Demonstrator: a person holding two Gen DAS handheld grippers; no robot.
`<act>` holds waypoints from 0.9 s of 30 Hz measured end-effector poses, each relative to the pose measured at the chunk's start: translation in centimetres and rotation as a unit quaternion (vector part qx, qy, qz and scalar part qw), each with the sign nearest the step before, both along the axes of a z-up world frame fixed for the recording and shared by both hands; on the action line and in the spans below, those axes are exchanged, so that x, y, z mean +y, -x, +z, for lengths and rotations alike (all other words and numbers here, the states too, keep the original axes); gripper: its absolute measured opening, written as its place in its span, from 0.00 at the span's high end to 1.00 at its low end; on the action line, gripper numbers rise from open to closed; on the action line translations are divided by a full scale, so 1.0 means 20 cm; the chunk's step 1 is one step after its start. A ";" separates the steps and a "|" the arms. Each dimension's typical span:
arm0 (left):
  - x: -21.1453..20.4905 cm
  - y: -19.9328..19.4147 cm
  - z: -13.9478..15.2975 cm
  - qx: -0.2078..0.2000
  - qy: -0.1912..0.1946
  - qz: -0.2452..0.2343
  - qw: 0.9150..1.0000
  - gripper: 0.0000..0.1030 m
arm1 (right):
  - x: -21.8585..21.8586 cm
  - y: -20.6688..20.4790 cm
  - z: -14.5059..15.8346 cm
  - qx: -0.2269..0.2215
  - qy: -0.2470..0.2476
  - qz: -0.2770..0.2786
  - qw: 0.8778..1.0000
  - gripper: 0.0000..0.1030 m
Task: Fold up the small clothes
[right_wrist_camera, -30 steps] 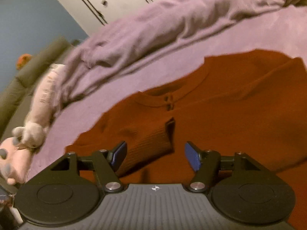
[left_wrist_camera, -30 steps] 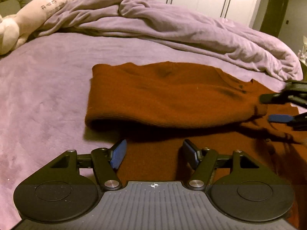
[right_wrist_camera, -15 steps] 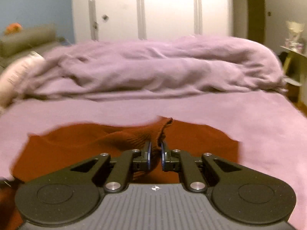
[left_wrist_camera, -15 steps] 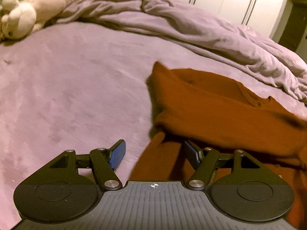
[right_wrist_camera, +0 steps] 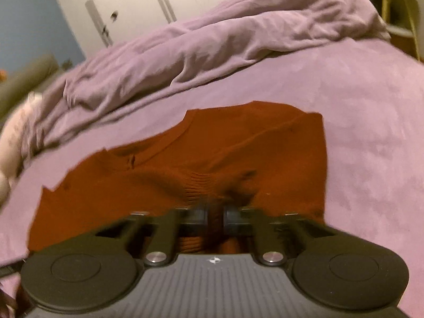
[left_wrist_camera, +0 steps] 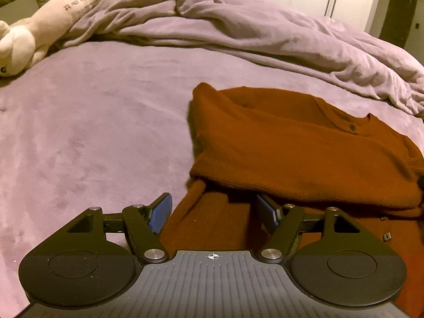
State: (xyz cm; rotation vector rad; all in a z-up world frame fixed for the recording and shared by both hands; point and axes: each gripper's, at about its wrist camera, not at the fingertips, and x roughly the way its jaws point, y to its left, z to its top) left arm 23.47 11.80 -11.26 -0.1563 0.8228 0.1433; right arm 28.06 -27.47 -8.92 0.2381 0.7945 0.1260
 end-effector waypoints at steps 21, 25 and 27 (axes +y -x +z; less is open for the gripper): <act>-0.12 -0.07 0.08 -0.022 -0.036 -0.026 0.999 0.22 | -0.09 -0.03 -0.04 0.007 0.149 -0.032 0.988 0.90; -0.14 -0.08 0.10 -0.034 -0.050 -0.034 0.998 0.21 | -0.13 0.00 0.08 -0.015 0.104 -0.067 0.992 0.80; -0.16 -0.10 0.11 -0.040 -0.055 -0.033 0.997 0.20 | -0.13 0.01 0.13 -0.035 0.085 -0.076 0.993 0.78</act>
